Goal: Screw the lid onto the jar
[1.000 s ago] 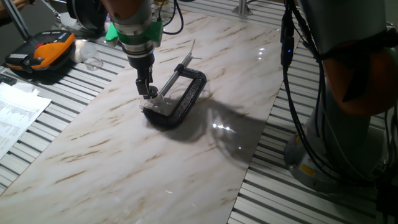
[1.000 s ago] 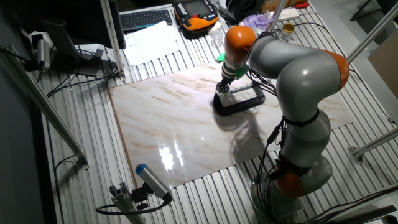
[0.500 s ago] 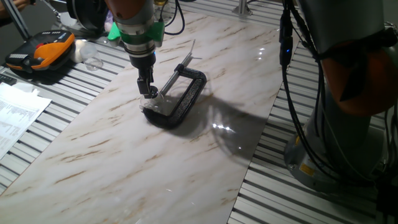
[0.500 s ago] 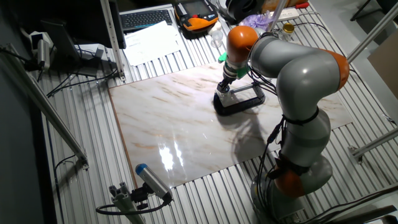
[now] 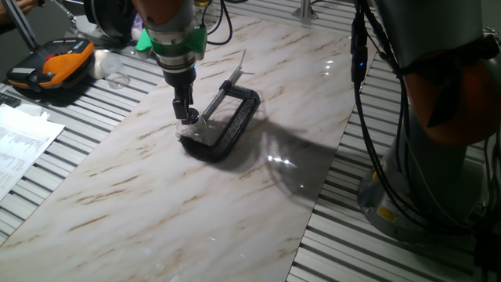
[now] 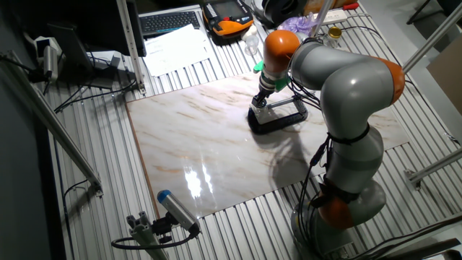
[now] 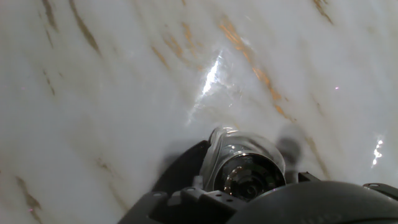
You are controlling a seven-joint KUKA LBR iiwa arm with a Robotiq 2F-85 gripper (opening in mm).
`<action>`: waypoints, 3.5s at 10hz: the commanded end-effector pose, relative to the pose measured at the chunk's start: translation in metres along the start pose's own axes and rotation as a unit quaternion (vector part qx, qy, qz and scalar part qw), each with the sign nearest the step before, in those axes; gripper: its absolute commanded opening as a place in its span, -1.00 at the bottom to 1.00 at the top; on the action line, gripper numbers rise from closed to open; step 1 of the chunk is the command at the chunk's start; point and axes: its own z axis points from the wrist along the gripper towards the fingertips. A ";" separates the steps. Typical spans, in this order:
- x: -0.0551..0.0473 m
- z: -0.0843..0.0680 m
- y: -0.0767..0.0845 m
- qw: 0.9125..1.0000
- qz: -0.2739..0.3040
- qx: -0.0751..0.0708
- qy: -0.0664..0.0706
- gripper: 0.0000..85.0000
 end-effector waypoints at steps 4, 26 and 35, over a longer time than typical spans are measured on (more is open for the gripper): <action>0.000 0.001 0.001 1.000 0.000 0.001 0.000 0.60; 0.000 0.008 0.002 1.000 0.000 0.001 0.009 0.60; 0.002 0.008 0.002 1.000 0.000 0.003 0.009 0.60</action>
